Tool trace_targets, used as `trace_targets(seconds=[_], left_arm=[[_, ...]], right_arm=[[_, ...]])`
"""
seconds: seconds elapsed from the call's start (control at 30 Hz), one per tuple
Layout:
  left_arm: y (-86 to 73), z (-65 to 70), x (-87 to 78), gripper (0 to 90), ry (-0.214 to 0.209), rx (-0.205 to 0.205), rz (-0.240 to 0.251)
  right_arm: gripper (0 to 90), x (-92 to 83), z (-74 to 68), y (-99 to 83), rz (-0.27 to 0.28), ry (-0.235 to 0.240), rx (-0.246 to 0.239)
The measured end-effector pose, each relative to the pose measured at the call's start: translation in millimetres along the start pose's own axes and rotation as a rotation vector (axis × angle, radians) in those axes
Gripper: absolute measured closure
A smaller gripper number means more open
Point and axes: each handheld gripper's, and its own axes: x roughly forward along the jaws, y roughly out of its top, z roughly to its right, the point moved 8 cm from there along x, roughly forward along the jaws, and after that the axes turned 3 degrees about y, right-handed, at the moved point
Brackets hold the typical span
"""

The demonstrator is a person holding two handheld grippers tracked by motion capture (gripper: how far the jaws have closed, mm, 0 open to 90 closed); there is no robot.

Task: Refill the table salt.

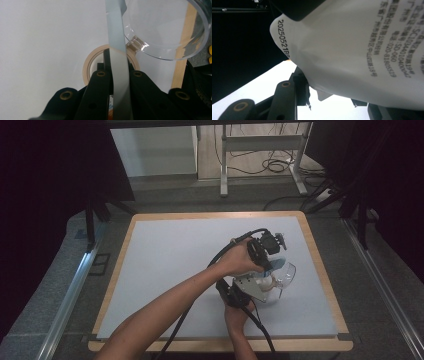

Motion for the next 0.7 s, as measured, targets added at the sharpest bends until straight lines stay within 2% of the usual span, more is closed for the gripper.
trace_targets(seconds=[0.37,0.7], left_arm=[[-1.6,0.1,1.9,90.0,-0.004,0.001,-0.002],[0.4,0.7,2.2,90.0,0.005,0.008,-0.017]], right_arm=[[57.7,-0.3,-1.0,-2.2,-0.008,0.006,-0.001],[57.8,-0.3,-0.4,0.0,0.006,0.002,0.021]])
